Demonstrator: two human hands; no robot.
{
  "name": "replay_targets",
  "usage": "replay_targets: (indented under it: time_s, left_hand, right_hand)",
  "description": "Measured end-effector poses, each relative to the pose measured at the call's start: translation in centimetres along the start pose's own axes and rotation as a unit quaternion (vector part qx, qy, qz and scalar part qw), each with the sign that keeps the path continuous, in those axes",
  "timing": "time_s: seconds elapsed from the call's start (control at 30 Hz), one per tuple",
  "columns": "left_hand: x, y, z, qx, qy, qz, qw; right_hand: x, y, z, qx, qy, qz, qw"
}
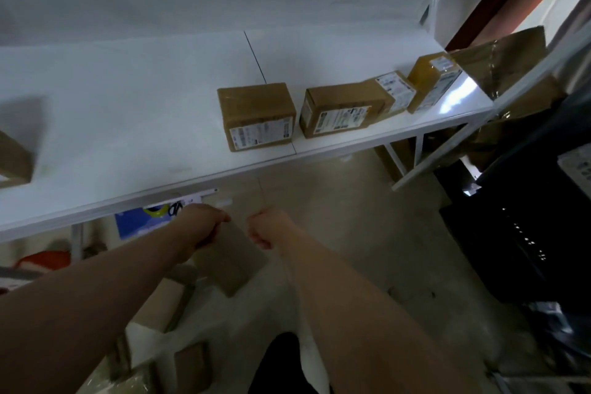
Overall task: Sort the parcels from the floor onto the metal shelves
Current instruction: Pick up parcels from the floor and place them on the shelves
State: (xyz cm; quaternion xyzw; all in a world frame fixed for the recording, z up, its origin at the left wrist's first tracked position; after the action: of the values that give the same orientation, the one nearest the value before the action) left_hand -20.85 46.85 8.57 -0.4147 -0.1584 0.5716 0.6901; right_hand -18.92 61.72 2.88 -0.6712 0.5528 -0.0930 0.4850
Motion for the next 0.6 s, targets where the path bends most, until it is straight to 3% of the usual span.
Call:
replay_targets:
  time_s: [0.2, 0.33, 0.6]
  left_hand:
    - [0.8, 6.2, -5.8, 0.005, -0.018, -0.005, 1.0]
    - [0.8, 10.6, -10.6, -0.024, -0.031, 0.009, 0.999]
    - [1.5, 19.2, -18.2, -0.007, -0.067, 0.049, 0.997]
  right_hand:
    - [4.7, 5.8, 3.0, 0.039, 0.052, 0.003, 0.998]
    - [8.8, 9.6, 5.9, 0.048, 0.027, -0.026, 0.998]
    - [14.2, 18.7, 11.9, 0.002, -0.006, -0.004, 1.0]
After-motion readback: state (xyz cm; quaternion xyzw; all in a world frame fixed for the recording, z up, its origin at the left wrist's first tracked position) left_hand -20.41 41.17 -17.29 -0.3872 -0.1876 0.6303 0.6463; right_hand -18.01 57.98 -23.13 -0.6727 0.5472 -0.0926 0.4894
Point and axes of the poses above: each hand's wrist, its own y-axis towards the middle knuckle, its own x-axis out of the palm, z = x × y, the point moved 4 cm from there along y, towards the middle knuckle, and after that the axes turned 8 degrees about -y, right-handed, at the moved point
